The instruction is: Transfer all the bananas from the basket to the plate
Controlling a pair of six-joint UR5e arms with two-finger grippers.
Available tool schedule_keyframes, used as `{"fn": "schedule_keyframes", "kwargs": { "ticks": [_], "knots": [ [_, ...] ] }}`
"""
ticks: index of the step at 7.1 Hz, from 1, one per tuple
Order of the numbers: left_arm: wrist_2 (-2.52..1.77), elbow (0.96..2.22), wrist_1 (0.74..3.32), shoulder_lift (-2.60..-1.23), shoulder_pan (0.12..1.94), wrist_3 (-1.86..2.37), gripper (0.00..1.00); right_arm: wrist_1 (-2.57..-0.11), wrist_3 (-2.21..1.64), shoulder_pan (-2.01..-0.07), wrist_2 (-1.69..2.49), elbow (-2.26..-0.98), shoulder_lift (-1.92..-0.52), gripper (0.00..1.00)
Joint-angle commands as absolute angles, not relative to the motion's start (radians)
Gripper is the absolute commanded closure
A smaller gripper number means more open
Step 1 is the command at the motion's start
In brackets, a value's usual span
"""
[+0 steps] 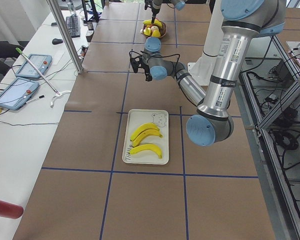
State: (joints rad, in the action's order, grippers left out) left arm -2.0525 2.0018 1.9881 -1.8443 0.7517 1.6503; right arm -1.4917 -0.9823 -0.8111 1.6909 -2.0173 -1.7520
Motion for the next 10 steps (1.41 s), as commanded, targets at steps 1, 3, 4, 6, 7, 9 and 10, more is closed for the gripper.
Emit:
{"fn": "schedule_keyframes", "kwargs": {
  "ticks": [1, 3, 4, 6, 7, 9, 10],
  "knots": [
    [-2.051, 2.002, 1.987, -1.859, 0.752, 1.652, 0.00, -1.491, -0.982, -0.808, 1.695, -1.985, -1.749, 0.01],
    [-2.051, 2.000, 1.987, -1.861, 0.752, 1.651, 0.00, -1.491, -0.982, -0.807, 1.719, -1.988, -1.746, 0.18],
    [-2.051, 2.002, 1.987, -1.867, 0.752, 1.652, 0.00, -1.491, -0.977, -0.808, 1.729, -1.993, -1.746, 0.30],
    [-2.052, 2.002, 1.985, -1.867, 0.752, 1.652, 0.00, -1.493, -0.937, -0.808, 1.729, -1.991, -1.753, 0.38],
    [-2.052, 2.000, 1.985, -1.867, 0.752, 1.651, 0.00, -1.493, -0.936, -0.808, 1.729, -1.991, -1.755, 0.38],
    [-2.052, 2.002, 1.985, -1.867, 0.752, 1.652, 0.00, -1.493, -0.927, -0.808, 1.729, -1.990, -1.764, 0.38],
    [-2.052, 2.002, 1.985, -1.867, 0.752, 1.652, 0.00, -1.493, -0.927, -0.808, 1.729, -1.993, -1.764, 0.63]
  ]
}}
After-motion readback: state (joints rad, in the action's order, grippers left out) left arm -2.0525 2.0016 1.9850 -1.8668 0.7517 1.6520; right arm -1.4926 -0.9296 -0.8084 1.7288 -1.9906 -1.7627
